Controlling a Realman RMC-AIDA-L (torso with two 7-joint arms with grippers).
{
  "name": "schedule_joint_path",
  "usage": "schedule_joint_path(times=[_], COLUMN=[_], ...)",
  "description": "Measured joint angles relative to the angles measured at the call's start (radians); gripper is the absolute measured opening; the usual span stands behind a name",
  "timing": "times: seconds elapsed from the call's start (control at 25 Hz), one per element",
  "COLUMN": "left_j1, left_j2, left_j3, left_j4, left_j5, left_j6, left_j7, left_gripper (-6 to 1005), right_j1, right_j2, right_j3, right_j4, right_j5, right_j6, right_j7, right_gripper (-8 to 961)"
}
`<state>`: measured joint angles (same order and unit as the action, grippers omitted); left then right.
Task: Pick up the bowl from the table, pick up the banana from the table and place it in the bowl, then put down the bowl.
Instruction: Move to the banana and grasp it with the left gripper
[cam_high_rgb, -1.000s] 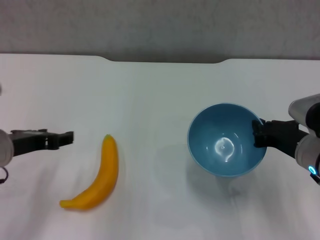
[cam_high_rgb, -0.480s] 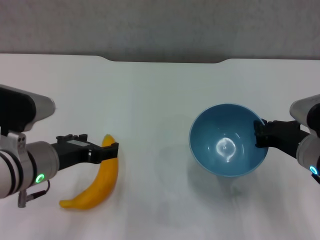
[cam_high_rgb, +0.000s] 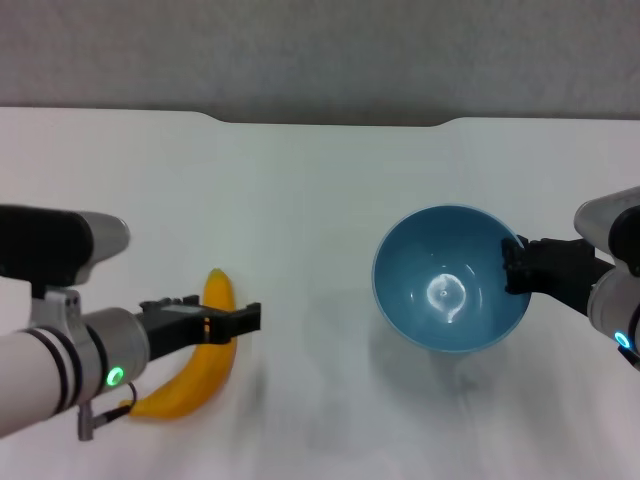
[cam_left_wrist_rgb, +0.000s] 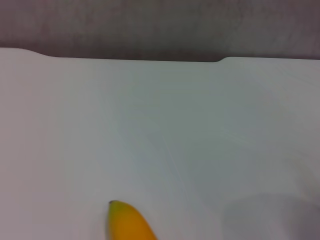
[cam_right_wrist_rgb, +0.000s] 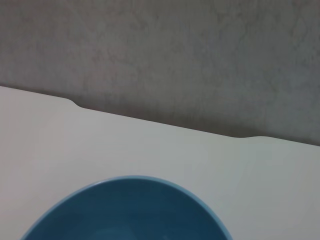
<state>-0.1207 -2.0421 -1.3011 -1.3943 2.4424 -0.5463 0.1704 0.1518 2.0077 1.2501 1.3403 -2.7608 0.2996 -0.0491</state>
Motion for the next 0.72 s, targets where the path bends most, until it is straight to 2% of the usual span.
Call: schedule_joint_path(times=[0.28, 0.72], left_j1=[0.001, -0.016], left_j2=[-0.001, -0.002], left_j3=[0.073, 0.085], left_j4=[0.029, 0.151], left_j5=[0.002, -0.002], left_j6=[0.089, 0.204], left_j7=[-0.028, -0.038], left_gripper=[903, 902], right_j1=[0.000, 0.000], right_j2=[0.000, 0.000], right_j3=[0.000, -0.007], right_j4=[0.000, 0.003], right_j5=[0.000, 0.000], right_j6=[-0.001, -0.009], right_j7=[0.000, -0.006], right_gripper=[45, 45])
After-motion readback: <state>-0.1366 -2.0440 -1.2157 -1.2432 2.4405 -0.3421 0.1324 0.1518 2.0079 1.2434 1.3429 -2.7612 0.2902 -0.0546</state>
